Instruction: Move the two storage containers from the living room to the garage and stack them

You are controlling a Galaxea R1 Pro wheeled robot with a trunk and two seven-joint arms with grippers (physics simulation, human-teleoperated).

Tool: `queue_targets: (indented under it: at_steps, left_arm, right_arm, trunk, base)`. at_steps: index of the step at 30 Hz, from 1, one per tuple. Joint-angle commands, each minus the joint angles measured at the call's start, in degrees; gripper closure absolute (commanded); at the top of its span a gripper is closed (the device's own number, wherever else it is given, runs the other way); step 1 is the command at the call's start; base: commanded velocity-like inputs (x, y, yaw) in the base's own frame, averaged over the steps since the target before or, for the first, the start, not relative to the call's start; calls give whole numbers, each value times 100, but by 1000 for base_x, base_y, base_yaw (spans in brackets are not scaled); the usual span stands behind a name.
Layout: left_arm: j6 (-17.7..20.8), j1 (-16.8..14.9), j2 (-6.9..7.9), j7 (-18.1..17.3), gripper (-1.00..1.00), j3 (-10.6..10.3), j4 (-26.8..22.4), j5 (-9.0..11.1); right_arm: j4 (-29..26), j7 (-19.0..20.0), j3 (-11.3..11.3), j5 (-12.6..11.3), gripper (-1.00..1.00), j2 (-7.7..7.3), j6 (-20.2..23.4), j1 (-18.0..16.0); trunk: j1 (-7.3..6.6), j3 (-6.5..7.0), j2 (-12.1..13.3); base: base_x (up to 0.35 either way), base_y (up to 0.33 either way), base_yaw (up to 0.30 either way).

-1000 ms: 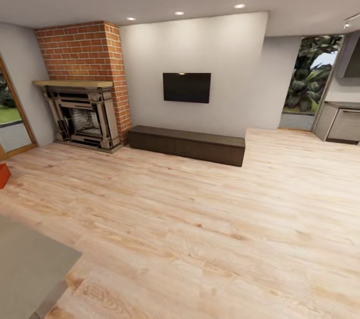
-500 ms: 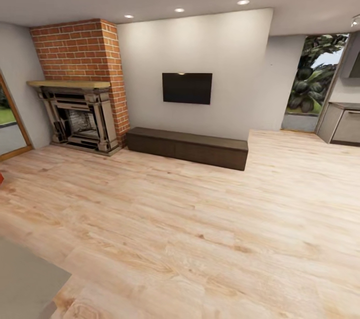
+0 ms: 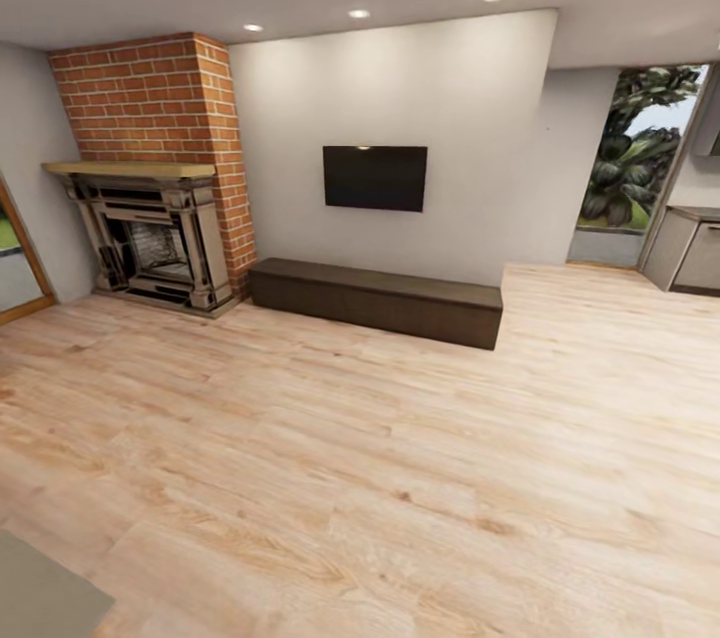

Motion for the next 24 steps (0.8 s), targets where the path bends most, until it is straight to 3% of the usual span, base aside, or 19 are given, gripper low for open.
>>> queue_targets:
  at_steps: [1,24]
  left_arm:
    - [-21,-6,0,5,-100,21,6,-8]
    - [-21,-6,-7,5,-100,21,8,-8]
  right_arm:
    - [6,-29,13,21,-100,0,-17,-6]
    - [5,-29,13,20,-100,0,-15,-6]
  trunk:
    - [6,-12,-10]
    - [6,-12,-10]
  base:
    - [323,0,0]
    - [324,0,0]
